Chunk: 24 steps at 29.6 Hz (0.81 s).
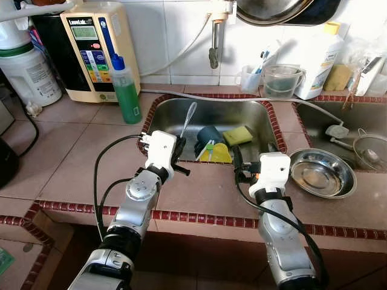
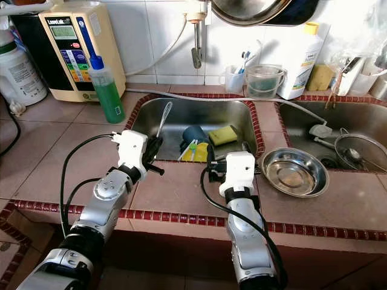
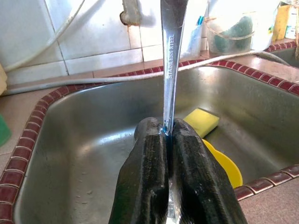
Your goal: Kitchen organization
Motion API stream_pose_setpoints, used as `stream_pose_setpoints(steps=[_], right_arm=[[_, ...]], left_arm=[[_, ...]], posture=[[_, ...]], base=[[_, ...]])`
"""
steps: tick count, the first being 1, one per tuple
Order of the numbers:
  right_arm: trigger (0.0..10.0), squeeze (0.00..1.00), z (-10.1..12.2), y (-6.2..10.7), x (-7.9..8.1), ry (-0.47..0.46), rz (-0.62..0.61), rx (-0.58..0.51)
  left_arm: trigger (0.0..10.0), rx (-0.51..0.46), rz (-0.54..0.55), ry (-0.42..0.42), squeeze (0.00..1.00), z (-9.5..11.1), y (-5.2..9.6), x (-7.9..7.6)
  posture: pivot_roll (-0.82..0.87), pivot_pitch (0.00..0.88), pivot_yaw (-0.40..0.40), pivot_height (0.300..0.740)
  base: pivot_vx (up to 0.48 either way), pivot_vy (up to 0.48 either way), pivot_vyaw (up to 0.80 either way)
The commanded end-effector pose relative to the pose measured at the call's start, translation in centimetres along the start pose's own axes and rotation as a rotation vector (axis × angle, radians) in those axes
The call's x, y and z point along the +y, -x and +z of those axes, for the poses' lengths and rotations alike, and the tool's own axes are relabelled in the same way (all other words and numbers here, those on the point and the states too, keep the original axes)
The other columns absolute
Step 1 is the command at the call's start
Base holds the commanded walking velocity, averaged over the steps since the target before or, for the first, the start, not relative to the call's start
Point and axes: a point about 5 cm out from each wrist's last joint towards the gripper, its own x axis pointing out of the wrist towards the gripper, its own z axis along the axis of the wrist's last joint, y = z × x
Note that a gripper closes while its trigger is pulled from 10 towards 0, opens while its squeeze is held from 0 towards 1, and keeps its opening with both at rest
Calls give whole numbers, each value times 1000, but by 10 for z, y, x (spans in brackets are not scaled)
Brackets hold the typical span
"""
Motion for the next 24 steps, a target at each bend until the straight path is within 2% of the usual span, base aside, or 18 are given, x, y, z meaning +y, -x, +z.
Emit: stream_pose_setpoints(steps=[1, 18, 24], right_arm=[[10000, 0, 4, -1, 1, 3, 0, -10], [10000, 0, 3, 1, 1, 3, 1, -3], [10000, 0, 3, 1, 1, 1, 4, -3]], left_arm=[[10000, -18, -6, -13, 0, 4, 0, 1], [10000, -21, -9, -4, 0, 4, 1, 0], [10000, -44, -7, 12, 0, 6, 1, -1]], posture=[[-274, 0, 101, 740], [-273, 0, 99, 740], [-273, 0, 98, 740]], base=[[281, 0, 0], [318, 0, 0], [0, 0, 0]])
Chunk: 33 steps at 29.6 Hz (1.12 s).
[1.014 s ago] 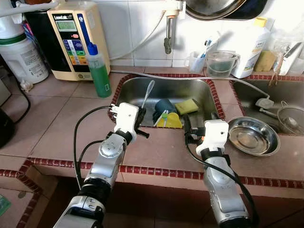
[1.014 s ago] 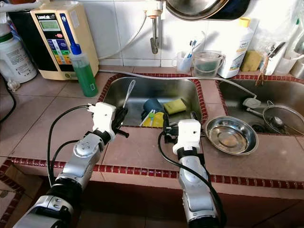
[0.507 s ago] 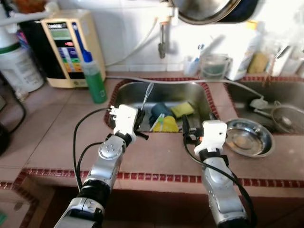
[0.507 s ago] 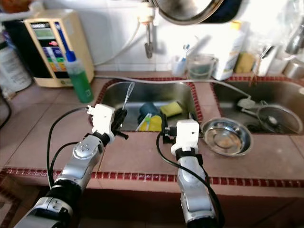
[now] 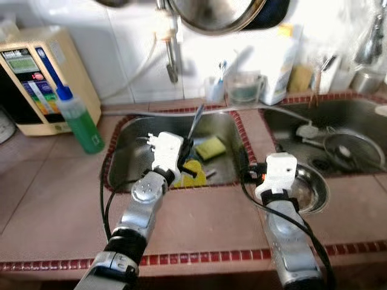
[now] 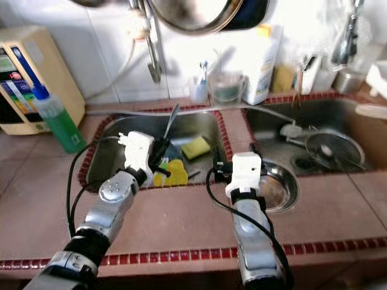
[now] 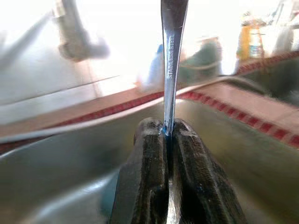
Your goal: Kitchen organization
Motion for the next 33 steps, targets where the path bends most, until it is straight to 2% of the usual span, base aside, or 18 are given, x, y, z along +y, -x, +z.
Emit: stream_pose_setpoints(steps=[1, 9, 15, 22, 29, 33], right_arm=[[10000, 0, 2, 0, 5, -4, 15, -3], [10000, 0, 9, 4, 11, -6, 75, -9], [10000, 0, 16, 18, 24, -4, 177, -1], [10000, 0, 20, 29, 23, -17, 203, 24], [10000, 0, 28, 33, 21, -22, 201, 32], [10000, 0, 31, 39, 20, -24, 192, 42]], left_arm=[[10000, -5, 30, -3, 0, 1, 2, 8], [10000, 7, 15, -38, 0, 3, -2, 12], [10000, 20, -33, -87, 0, 8, -12, 14], [10000, 15, -101, -125, 0, 20, -27, 10], [10000, 17, -131, -137, 0, 33, -41, 7], [10000, 34, -151, -188, 0, 37, -47, 3]], posture=[[-273, 0, 98, 740], [-280, 0, 99, 740], [-293, 0, 103, 740], [-308, 0, 101, 740], [-319, 0, 106, 740], [-329, 0, 110, 740]], base=[[0, 0, 0], [0, 0, 0], [0, 0, 0], [0, 0, 0], [0, 0, 0], [0, 0, 0]])
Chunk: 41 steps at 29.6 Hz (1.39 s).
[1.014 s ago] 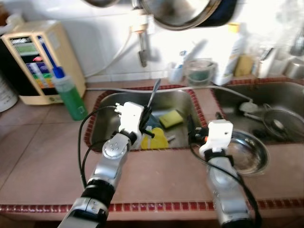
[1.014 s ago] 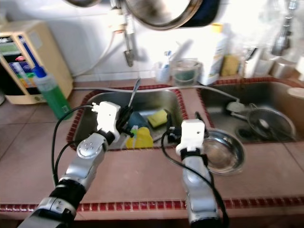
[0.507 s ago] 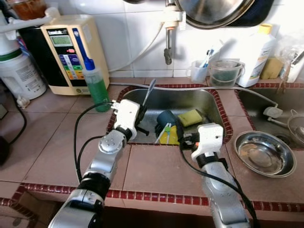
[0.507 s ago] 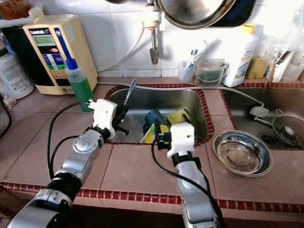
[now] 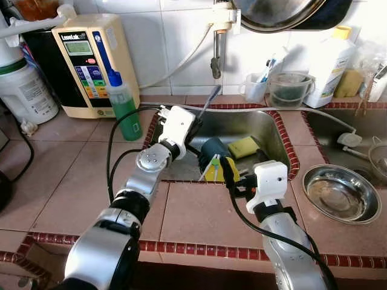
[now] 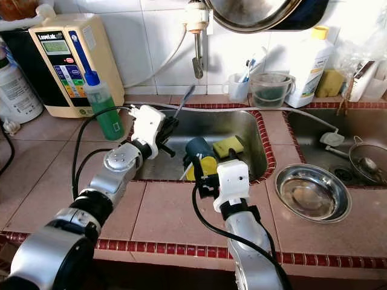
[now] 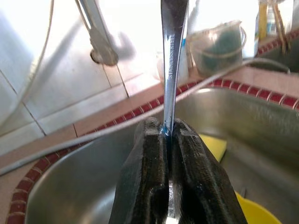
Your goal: Kitchen organization
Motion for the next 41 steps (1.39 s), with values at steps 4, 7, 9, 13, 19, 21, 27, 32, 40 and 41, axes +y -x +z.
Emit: stream_pose_setpoints(steps=[4, 7, 9, 13, 19, 21, 27, 32, 40, 41], right_arm=[[10000, 0, 4, 8, 5, -25, -2, 23], [10000, 0, 3, 17, 9, -44, -18, 44], [10000, 0, 3, 21, 11, -50, -23, 53], [10000, 0, 2, 31, 17, -64, -26, 80], [10000, 0, 2, 41, 21, -81, -35, 111], [10000, 0, 2, 47, 24, -87, -39, 129], [10000, 0, 1, 56, 29, -101, -55, 160], [10000, 0, 1, 61, 33, -113, -59, 172], [10000, 0, 4, 65, 38, -123, -71, 179], [10000, 0, 4, 66, 38, -123, -72, 180]], left_arm=[[10000, 15, -18, -38, 0, 5, -6, 0], [10000, 33, -33, -50, 0, 4, -7, -3], [10000, 41, -40, -51, 0, 3, -7, -4], [10000, 55, -46, -49, 0, 1, -8, -6], [10000, 74, -55, -52, 0, -1, -9, -8], [10000, 87, -65, -51, 0, -3, -9, -10], [10000, 112, -90, -51, 0, -7, -10, -17], [10000, 124, -105, -48, 0, -8, -10, -21], [10000, 150, -160, -7, 0, -14, -9, -27], [10000, 152, -163, -10, 0, -15, -8, -28]], posture=[[-335, 23, 113, 740], [-345, 56, 122, 740], [-348, 76, 127, 740], [-349, 108, 133, 740], [-349, 144, 141, 740], [-350, 161, 148, 740], [-361, 190, 167, 740], [-366, 196, 174, 740], [-387, 197, 194, 740], [-387, 197, 194, 740]], base=[[0, 0, 0], [0, 0, 0], [0, 0, 0], [0, 0, 0], [0, 0, 0], [0, 0, 0], [0, 0, 0], [0, 0, 0], [0, 0, 0], [0, 0, 0]])
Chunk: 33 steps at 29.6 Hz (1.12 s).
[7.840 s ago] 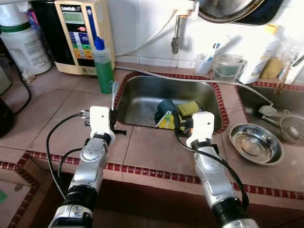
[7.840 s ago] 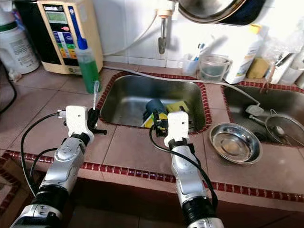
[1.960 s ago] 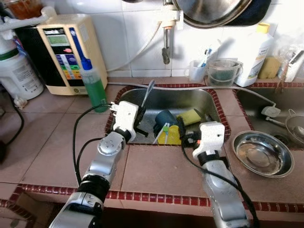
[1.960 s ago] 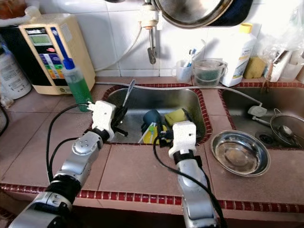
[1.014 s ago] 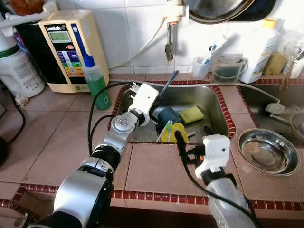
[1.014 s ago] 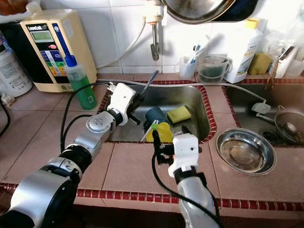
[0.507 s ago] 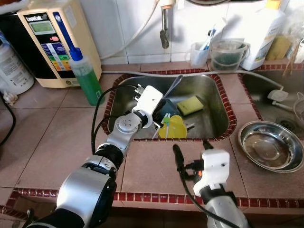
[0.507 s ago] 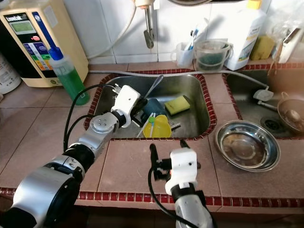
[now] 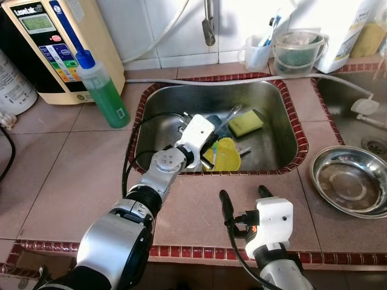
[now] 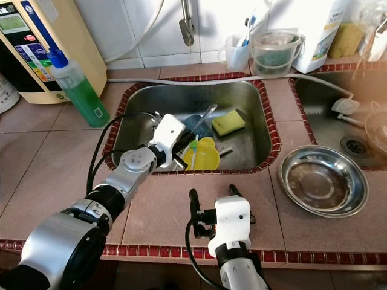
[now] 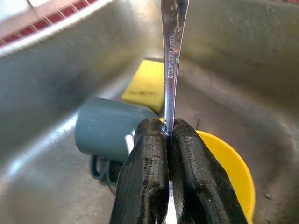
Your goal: Kitchen organization
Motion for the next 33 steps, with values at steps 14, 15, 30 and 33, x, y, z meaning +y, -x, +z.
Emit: stream_pose_setpoints(steps=[14, 15, 30, 33], right_arm=[[10000, 0, 2, 1, 10, -33, 2, 1], [10000, 0, 2, 0, 10, -33, 3, 0], [10000, 0, 3, -9, 11, -37, 13, -17], [10000, 0, 4, -14, 9, -35, 8, -35]], left_arm=[[10000, 38, -17, 90, 1000, -7, 3, 5], [10000, 37, -18, 96, 1000, -6, 3, 6], [10000, 25, 2, 117, 1000, -4, 6, 15], [10000, 12, 13, 124, 1000, -2, 7, 19]], posture=[[-389, 178, 199, 740], [-387, 175, 198, 740], [-351, 156, 191, 740], [-339, 143, 187, 740]], base=[[0, 0, 0], [0, 0, 0], [0, 0, 0], [0, 0, 0]])
